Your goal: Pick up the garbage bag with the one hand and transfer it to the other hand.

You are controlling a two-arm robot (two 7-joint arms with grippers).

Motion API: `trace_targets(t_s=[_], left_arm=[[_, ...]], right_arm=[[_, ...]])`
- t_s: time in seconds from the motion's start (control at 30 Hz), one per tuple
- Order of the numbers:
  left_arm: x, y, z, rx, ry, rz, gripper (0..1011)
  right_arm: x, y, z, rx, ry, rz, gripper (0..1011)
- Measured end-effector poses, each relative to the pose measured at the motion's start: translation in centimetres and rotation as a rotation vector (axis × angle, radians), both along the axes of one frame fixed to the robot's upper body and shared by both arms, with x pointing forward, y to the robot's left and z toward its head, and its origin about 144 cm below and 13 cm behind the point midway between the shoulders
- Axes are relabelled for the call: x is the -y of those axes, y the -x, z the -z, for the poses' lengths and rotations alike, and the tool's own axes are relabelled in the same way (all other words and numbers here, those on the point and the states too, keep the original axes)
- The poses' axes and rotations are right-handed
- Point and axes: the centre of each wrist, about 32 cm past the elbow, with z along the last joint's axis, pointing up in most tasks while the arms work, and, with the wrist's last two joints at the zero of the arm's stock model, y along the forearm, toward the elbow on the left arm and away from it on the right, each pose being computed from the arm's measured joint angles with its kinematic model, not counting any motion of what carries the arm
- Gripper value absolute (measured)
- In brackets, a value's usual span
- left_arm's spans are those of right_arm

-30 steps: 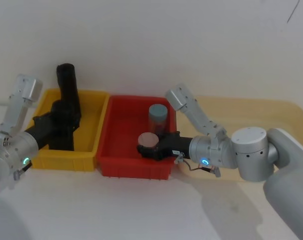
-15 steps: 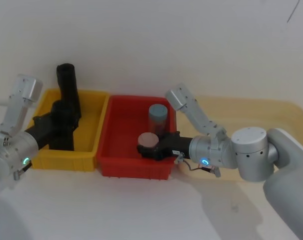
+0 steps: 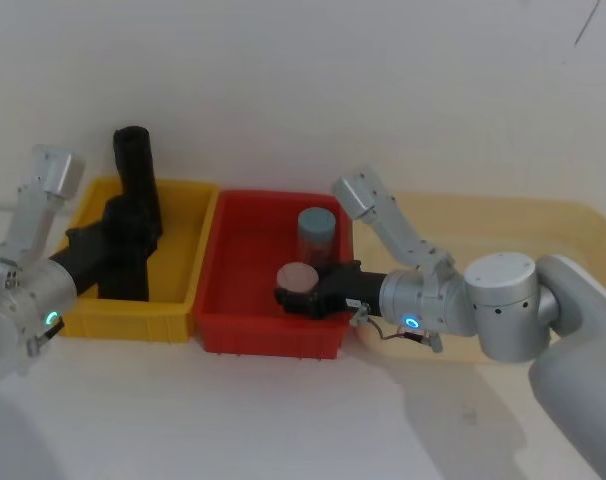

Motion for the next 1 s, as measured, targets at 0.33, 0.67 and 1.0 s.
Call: trace_targets(t_s=[0.33, 0.67, 1.0], left_arm=[[-0.2, 0.0, -3.3, 0.073, 0.03, 0.032, 456], [-0.4, -0.6, -8.6, 0.185, 0.083, 0.106, 456], [0.2, -2.4, -11.5, 0.257, 0.156, 0.192, 456]], right_arm=[[0.8, 0.6, -2.0, 0.089, -0.035, 0.005, 664], [2.7, 1.8, -4.9, 0.219, -0.101, 0.044, 664], [5.1, 3.3, -7.8, 0.344, -0.134, 0.14, 664]])
